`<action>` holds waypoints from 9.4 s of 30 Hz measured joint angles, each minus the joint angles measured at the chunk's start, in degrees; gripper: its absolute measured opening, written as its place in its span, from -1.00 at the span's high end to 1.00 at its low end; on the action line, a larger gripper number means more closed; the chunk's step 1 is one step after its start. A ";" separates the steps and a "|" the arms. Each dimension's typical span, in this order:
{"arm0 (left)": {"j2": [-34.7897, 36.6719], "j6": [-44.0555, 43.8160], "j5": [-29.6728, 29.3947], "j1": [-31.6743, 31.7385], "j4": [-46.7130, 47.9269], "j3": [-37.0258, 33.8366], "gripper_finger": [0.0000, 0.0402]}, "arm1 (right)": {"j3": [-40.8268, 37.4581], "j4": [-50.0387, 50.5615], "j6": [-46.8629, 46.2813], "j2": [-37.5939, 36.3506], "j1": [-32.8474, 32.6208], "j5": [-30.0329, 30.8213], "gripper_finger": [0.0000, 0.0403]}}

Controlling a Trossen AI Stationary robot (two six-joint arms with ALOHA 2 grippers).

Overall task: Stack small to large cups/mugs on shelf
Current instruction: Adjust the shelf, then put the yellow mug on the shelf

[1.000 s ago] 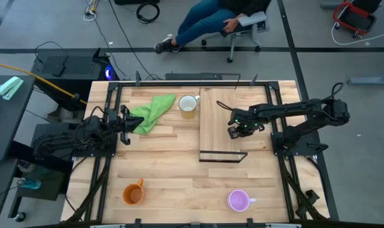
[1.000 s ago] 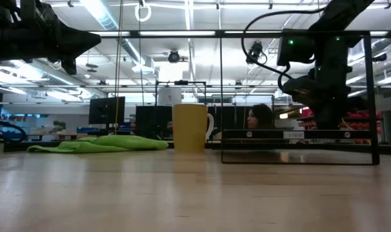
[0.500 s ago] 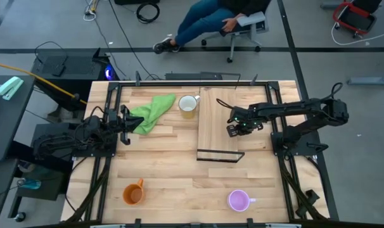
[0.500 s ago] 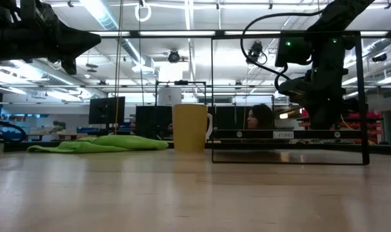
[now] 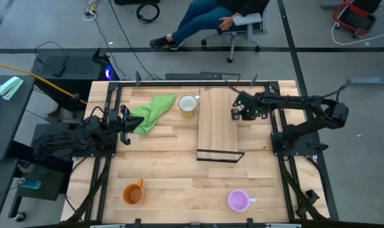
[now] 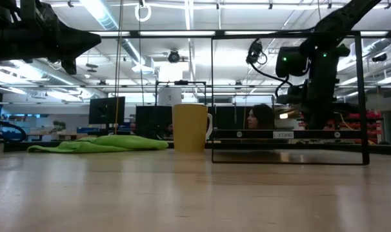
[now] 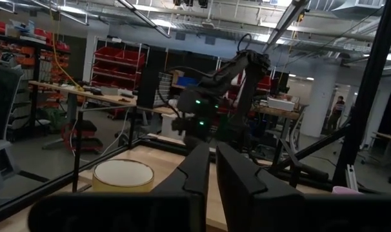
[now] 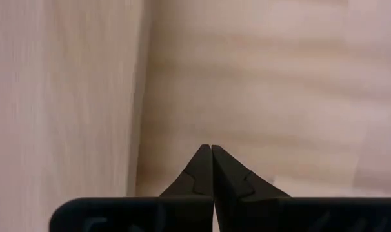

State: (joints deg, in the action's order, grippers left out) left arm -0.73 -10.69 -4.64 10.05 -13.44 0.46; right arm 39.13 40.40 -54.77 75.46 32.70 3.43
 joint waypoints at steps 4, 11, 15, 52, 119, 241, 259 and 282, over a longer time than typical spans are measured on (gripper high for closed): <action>0.00 1.28 -0.01 -0.01 -0.02 -0.01 0.85 | 0.02 -6.23 2.56 0.00 5.27 -0.39 1.00; 0.00 1.32 -0.02 0.00 -0.04 -0.02 0.82 | 0.07 -9.98 3.94 0.00 9.16 -1.75 1.00; 0.00 1.46 -0.02 0.01 -0.04 -0.01 0.83 | 0.07 -11.33 3.75 0.06 9.39 -1.76 1.00; -0.02 -1.09 -0.24 0.01 1.62 -0.01 0.82 | 11.95 11.87 7.18 10.80 -0.92 2.64 1.00; -0.01 0.25 1.78 0.01 0.12 0.54 0.83 | 0.72 -3.34 -1.17 3.58 -14.36 -1.63 0.88; -107.05 -1.31 9.45 24.19 51.49 81.73 0.82 | 0.76 3.62 35.47 -24.59 -15.75 -8.41 0.84; -106.53 2.62 9.36 24.13 56.76 85.74 0.87 | 0.76 3.65 36.58 -24.59 -15.73 -8.38 0.84; -106.42 22.72 7.72 20.84 78.25 119.23 0.87 | 0.76 3.68 36.56 -24.59 -15.73 -8.41 0.84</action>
State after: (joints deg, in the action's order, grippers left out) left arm -107.15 12.03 3.08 30.89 64.82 119.70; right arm 39.90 44.08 -18.21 50.87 16.97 -4.97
